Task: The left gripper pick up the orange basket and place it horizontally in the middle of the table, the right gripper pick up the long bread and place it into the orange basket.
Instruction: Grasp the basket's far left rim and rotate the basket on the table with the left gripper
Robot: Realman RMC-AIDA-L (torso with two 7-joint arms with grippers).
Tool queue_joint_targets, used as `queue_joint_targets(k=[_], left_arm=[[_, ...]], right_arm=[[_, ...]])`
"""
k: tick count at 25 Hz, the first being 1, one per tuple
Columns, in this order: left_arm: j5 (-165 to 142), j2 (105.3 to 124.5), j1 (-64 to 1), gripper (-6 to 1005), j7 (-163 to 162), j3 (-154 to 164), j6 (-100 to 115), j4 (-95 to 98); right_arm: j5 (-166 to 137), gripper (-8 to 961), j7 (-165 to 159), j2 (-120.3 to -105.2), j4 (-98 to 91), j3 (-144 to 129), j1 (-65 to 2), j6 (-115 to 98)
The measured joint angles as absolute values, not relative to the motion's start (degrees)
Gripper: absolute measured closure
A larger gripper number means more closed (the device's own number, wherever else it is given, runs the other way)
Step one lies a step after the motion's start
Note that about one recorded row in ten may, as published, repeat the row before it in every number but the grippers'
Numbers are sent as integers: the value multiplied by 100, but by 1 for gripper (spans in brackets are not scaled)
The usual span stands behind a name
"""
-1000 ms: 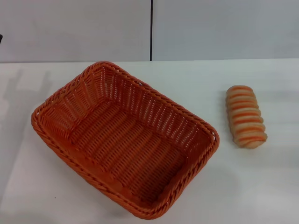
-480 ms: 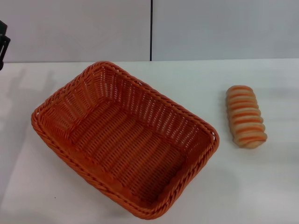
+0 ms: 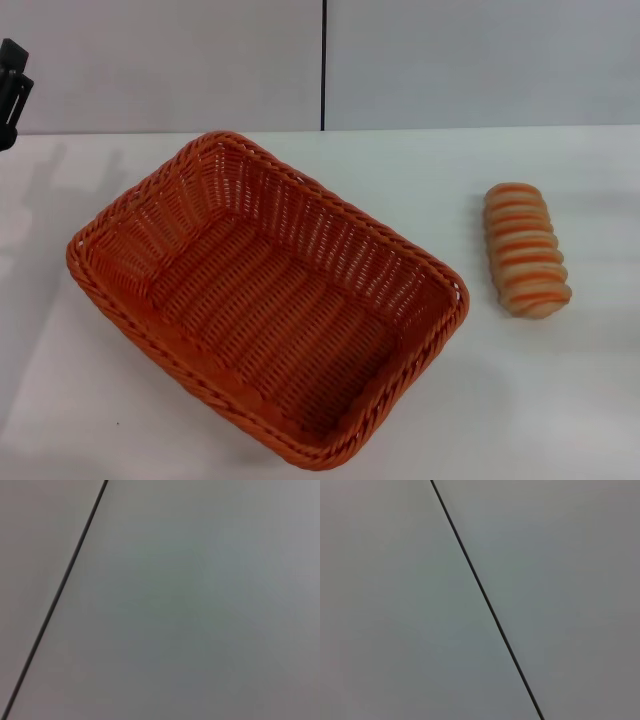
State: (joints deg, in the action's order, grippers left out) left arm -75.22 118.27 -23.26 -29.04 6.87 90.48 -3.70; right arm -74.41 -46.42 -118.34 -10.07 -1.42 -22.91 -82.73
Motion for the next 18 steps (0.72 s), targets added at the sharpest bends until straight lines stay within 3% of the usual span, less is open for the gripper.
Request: queue_joint_targets(k=[18], left_arm=[[-7743, 11779, -2340, 203, -5491, 1861, 8941, 1572]], right_arm=[[-7477, 328, -4688, -11874, -924, -292, -2107, -8382]])
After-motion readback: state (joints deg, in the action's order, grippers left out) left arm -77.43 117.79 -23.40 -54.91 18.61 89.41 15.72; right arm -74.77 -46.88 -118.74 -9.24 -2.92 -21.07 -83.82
